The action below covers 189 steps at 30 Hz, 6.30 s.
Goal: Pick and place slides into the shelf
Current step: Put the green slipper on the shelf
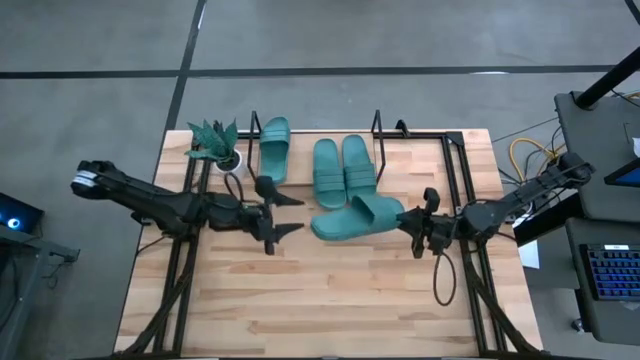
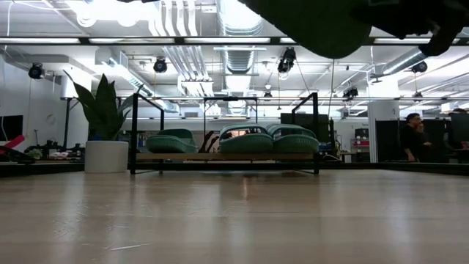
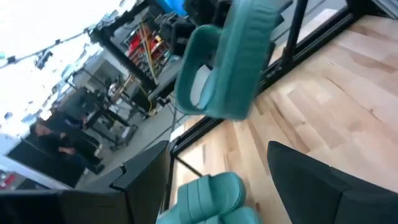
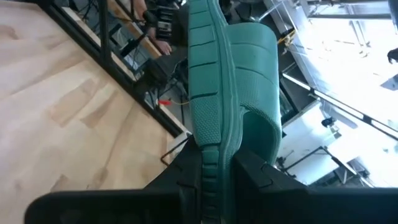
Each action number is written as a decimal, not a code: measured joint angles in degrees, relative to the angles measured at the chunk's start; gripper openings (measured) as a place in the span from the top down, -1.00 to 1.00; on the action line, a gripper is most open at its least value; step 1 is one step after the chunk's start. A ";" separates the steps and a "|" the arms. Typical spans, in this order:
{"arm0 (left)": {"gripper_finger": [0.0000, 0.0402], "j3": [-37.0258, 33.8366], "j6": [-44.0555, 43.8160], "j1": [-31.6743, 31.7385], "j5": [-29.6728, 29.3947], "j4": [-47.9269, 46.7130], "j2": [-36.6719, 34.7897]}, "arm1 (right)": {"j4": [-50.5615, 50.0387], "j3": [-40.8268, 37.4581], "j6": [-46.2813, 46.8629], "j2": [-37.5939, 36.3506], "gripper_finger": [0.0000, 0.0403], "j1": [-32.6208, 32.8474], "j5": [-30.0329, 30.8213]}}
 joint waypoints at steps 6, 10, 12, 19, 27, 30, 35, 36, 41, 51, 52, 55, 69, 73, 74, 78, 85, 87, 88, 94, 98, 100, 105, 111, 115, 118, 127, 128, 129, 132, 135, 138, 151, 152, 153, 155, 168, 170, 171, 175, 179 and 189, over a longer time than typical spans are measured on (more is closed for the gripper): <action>-0.26 3.30 3.68 -2.11 -2.64 3.14 5.59 | -0.45 -0.13 0.58 0.07 0.81 -0.05 0.70; -0.26 5.65 4.16 -2.14 -3.97 3.10 8.62 | -0.46 -0.15 0.75 0.08 0.81 -0.04 1.16; -0.26 6.82 4.22 -2.36 -3.94 3.13 10.33 | -0.45 -0.17 0.74 0.08 0.81 -0.04 1.16; -0.21 10.36 4.46 -2.81 -3.92 3.06 14.87 | -1.52 -0.35 0.73 0.06 0.81 -0.03 4.04; 0.49 11.39 4.54 -2.87 -3.96 3.03 15.95 | -1.82 -0.39 1.63 0.08 0.81 0.00 5.42; 0.80 11.09 4.54 -2.92 -4.08 2.81 15.80 | -1.63 -0.39 1.61 0.08 0.81 -0.02 5.26; 0.80 11.08 6.05 -2.92 -6.93 3.11 15.73 | -1.33 -0.39 1.62 0.08 0.81 -0.07 5.20; 0.80 11.08 6.48 -2.94 -8.13 3.19 15.73 | -1.19 -0.39 1.62 0.08 0.81 -0.07 5.22; 0.80 11.03 7.69 -3.30 -15.88 3.53 14.91 | 4.24 -0.39 1.88 0.05 0.50 -0.07 8.57; 0.80 10.36 11.57 -3.48 -43.48 2.55 14.63 | 11.47 1.47 1.95 0.00 0.16 0.01 14.33; 0.80 10.09 11.89 -3.42 -43.45 2.50 14.93 | 11.49 2.23 2.48 0.14 0.16 0.00 14.45; 0.81 10.11 12.23 -3.38 -43.67 2.56 16.94 | 11.42 4.93 4.74 0.91 0.18 0.00 14.51; 0.81 16.95 33.59 -1.89 -53.62 10.90 31.74 | -37.18 35.64 30.32 10.19 0.23 -5.67 20.56; 0.81 19.64 36.17 -1.46 -53.69 10.82 34.04 | -55.23 46.41 40.09 15.10 0.27 -11.22 11.33; 0.81 20.17 36.59 -1.25 -53.77 10.83 34.47 | -58.32 48.32 40.84 16.57 0.28 -12.53 10.72; 0.81 21.72 37.54 -0.40 -53.72 10.83 35.50 | -64.65 54.62 40.65 22.68 0.31 -16.94 10.44; 0.81 22.28 37.61 1.83 -53.68 10.57 35.60 | -64.70 62.33 35.50 32.48 0.32 -22.69 9.38; 0.81 22.38 37.71 2.11 -53.62 10.61 35.60 | -64.59 64.60 33.81 35.37 0.33 -24.05 9.01; 0.81 22.47 37.98 2.13 -53.62 10.61 35.60 | -64.52 65.31 32.89 36.59 0.33 -24.76 8.24; 0.81 22.19 38.95 2.11 -53.41 10.57 35.90 | -64.73 68.55 27.60 42.63 0.32 -27.54 5.33; 0.81 22.01 39.00 2.11 -53.34 10.50 35.90 | -64.48 69.66 26.87 44.21 0.33 -29.34 5.37; 0.81 22.01 39.00 2.09 -53.40 10.53 35.90 | -64.84 69.77 26.86 44.25 0.34 -30.34 5.35; 0.81 21.99 39.48 1.98 -53.00 10.55 35.90 | -64.84 69.68 26.52 44.23 0.32 -32.88 5.32; 0.81 22.78 40.64 1.91 -52.18 10.59 35.90 | -64.82 69.61 26.45 44.23 0.30 -34.93 5.02; 0.81 23.30 42.38 1.89 -51.97 10.63 35.90 | -64.78 69.61 26.28 44.23 0.32 -35.38 4.51; 0.81 23.72 43.43 1.86 -51.36 10.95 35.90 | -64.61 69.61 24.56 44.23 0.34 -35.39 2.88; 0.81 23.74 46.15 1.61 -50.70 13.39 35.88 | -64.83 69.59 22.25 44.23 0.37 -36.59 2.07; 0.81 23.74 46.61 1.61 -50.63 14.00 35.88 | -65.03 69.59 21.86 44.23 0.39 -36.84 1.98; 0.81 23.74 46.81 1.59 -50.54 14.10 35.88 | -65.10 69.59 21.67 44.23 0.41 -37.11 1.92; 0.81 23.74 46.84 1.52 -50.26 14.08 35.88 | -65.49 69.50 21.60 44.23 0.54 -37.58 1.88; 0.81 23.74 46.81 1.41 -50.16 14.38 35.88 | -65.63 69.46 21.53 44.23 0.75 -37.77 1.81; 0.81 23.74 46.49 1.39 -49.76 14.36 35.88 | -65.69 69.46 20.67 44.23 0.92 -37.77 1.91; 0.67 23.74 44.38 1.39 -49.55 16.34 35.88 | -65.58 69.44 20.41 44.22 0.95 -37.81 3.61; 0.67 23.74 43.50 1.39 -49.57 16.54 35.88 | -65.56 69.44 20.41 44.16 0.95 -37.81 3.70; 0.67 23.73 42.79 1.39 -49.56 16.57 35.85 | -65.56 69.44 20.39 44.14 0.95 -37.81 3.71; 0.66 23.64 41.45 1.39 -49.74 16.51 35.40 | -65.52 69.44 20.42 44.12 0.96 -37.81 3.74; 0.12 22.18 30.89 1.13 -51.64 9.90 26.33 | -64.11 69.11 18.71 44.01 0.96 -38.12 5.64; -0.05 22.19 27.20 1.10 -51.70 6.55 24.88 | -63.97 69.10 18.60 43.95 0.96 -38.27 5.72; -0.12 22.12 25.49 1.09 -51.82 4.84 24.55 | -63.82 69.09 18.63 43.95 0.96 -38.23 5.76; -0.34 21.92 19.27 0.71 -51.56 -2.28 22.78 | -63.47 69.09 18.69 43.92 0.96 -37.99 4.87; -0.42 21.22 13.56 -0.21 -51.09 -8.58 21.33 | -63.18 69.09 18.95 43.90 0.96 -38.01 4.57; -0.42 21.05 -4.28 -4.87 -40.08 -26.41 16.28 | -53.92 63.29 18.16 41.40 0.96 -36.52 0.58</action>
